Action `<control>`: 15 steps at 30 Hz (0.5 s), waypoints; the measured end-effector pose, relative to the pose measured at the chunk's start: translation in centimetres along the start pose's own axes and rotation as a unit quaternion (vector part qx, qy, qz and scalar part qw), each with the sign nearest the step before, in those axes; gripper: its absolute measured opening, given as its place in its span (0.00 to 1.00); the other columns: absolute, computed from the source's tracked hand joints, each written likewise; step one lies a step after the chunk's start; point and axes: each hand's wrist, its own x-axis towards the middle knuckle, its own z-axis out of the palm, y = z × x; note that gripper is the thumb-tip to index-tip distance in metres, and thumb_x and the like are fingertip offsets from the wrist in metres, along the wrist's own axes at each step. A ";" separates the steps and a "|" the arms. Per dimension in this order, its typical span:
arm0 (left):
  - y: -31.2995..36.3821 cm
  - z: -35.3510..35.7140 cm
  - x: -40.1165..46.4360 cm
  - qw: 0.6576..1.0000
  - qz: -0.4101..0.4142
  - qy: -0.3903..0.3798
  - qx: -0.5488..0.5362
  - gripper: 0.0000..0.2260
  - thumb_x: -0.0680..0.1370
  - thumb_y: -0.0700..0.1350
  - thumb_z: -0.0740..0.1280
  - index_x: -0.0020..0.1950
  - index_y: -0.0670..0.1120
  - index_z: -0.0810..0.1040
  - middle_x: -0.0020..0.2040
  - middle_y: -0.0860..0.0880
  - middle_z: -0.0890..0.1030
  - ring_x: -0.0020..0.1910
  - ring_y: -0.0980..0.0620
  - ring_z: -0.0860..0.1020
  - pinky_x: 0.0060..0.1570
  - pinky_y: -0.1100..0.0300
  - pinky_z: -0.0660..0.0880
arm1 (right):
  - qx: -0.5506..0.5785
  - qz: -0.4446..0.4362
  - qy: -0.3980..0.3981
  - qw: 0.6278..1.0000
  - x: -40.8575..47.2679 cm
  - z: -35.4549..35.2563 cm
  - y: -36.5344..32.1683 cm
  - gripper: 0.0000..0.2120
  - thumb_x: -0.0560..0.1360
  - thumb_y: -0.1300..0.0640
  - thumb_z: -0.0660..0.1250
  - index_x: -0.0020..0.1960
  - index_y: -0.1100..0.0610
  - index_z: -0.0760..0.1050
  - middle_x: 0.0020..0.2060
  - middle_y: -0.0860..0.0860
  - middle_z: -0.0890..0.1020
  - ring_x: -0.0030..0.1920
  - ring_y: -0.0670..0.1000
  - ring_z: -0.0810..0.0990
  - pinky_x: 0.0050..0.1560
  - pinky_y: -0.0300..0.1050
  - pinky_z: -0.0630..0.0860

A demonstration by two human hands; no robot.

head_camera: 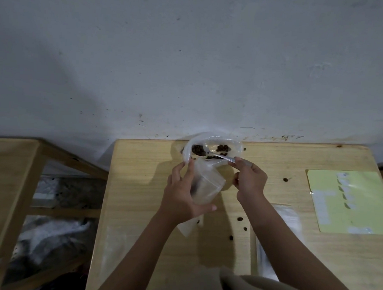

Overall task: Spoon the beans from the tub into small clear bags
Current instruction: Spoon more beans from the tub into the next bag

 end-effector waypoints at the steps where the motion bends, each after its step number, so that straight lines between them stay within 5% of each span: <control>1: -0.1 0.0 -0.1 1.000 -0.002 0.000 0.007 0.58 0.59 0.63 0.78 0.77 0.58 0.42 0.73 0.55 0.49 0.73 0.50 0.53 0.68 0.47 0.66 | -0.004 -0.010 -0.003 1.000 -0.1 -0.3 -0.1 0.05 0.73 0.60 0.70 0.38 0.57 0.80 0.38 0.55 0.85 0.23 0.48 0.65 0.27 0.41 0.67; 15: -1.1 0.0 -2.0 0.993 -0.019 0.007 0.120 0.58 0.61 0.65 0.75 0.78 0.52 0.42 0.70 0.49 0.57 0.65 0.48 0.60 0.65 0.51 0.65 | -0.010 -0.088 -0.035 0.995 -2.3 -5.9 -1.4 0.03 0.74 0.62 0.68 0.42 0.59 0.80 0.39 0.56 0.84 0.21 0.45 0.65 0.26 0.40 0.67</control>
